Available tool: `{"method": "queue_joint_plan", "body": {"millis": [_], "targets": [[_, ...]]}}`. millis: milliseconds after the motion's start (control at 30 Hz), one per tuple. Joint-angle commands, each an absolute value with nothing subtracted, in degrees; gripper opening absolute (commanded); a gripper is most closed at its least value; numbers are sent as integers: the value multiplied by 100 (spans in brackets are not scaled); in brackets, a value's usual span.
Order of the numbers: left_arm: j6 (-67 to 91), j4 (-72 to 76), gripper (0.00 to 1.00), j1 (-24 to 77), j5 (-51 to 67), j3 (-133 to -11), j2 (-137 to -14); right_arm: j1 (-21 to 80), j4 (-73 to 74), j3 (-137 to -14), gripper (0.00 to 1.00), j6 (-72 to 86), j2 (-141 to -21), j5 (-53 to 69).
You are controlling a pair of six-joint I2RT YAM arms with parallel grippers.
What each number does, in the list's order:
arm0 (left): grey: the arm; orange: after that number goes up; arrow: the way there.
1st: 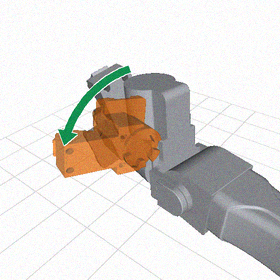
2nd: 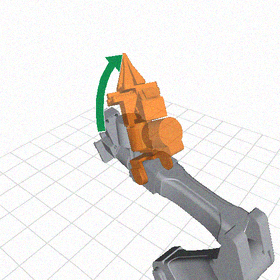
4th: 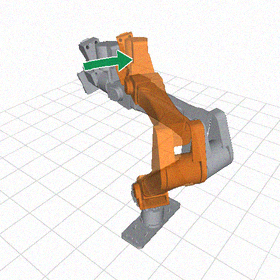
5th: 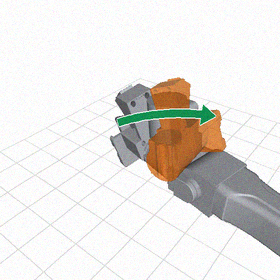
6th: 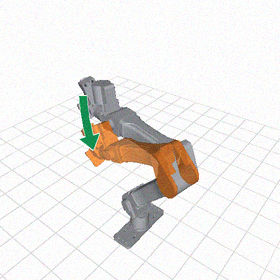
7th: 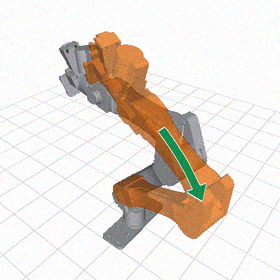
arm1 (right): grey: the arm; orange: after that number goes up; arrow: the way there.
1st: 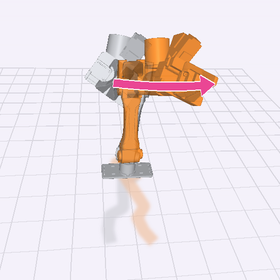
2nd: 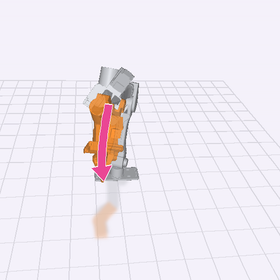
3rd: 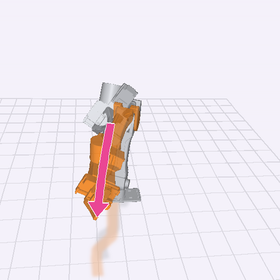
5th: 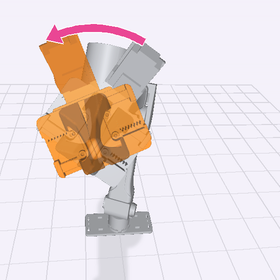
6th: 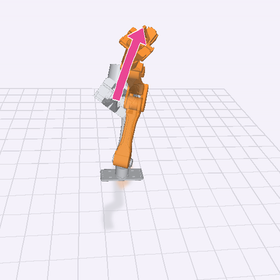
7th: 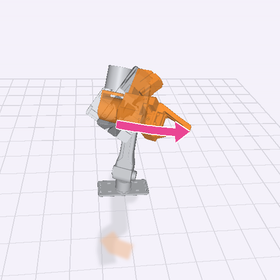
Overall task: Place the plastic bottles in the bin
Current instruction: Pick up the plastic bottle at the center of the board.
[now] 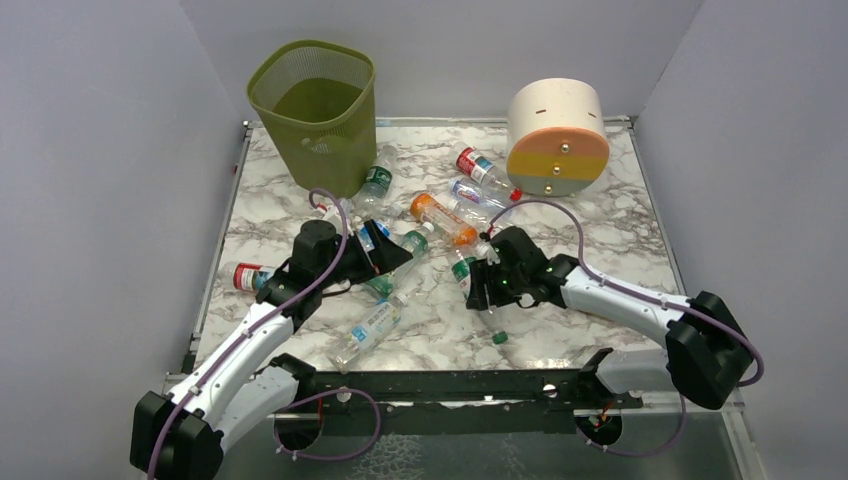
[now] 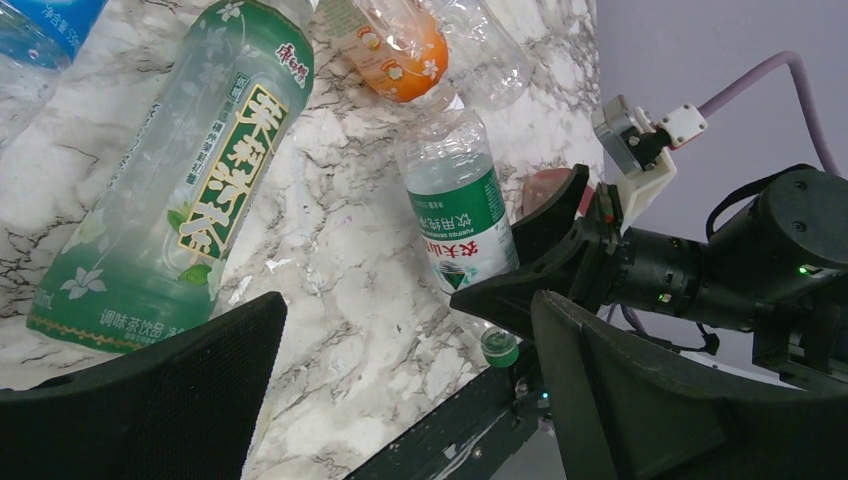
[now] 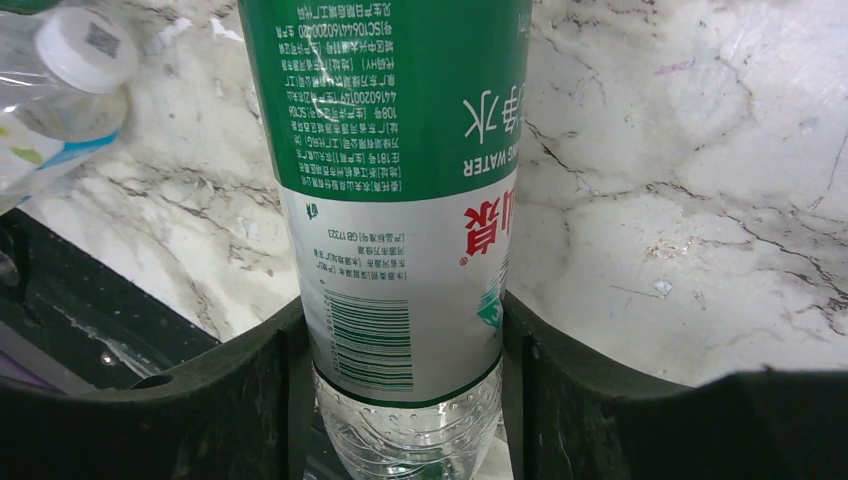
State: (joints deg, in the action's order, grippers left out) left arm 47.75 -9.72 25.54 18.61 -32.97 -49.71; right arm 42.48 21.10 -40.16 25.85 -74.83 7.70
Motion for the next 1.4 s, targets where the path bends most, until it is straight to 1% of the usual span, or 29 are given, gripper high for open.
{"method": "queue_joint_plan", "body": {"millis": [0,233,333,567,700,933,1367], "targets": [[4925,-666,99,2606,1941,-3296,-4913,4296,2227,-4262,55,2496,-7144,991],[5176,-406,99,2691,2081,-3287,-4968,4306,2038,-4425,55,2486,-7116,1689],[5196,-401,99,2714,2075,-3330,-5007,4312,2018,-4570,56,2505,-7162,1810],[5564,-58,99,2764,2076,-3252,-5087,4395,1838,-4874,56,2722,-7172,1777],[5877,378,99,2777,2263,-3167,-5299,4453,1701,-4951,56,2903,-7131,1766],[6037,616,99,2812,2257,-3195,-5507,4575,1474,-4955,56,3147,-7067,1784],[6303,936,99,3179,1757,-3143,-5690,4831,1201,-5331,56,3361,-7360,1767]]}}
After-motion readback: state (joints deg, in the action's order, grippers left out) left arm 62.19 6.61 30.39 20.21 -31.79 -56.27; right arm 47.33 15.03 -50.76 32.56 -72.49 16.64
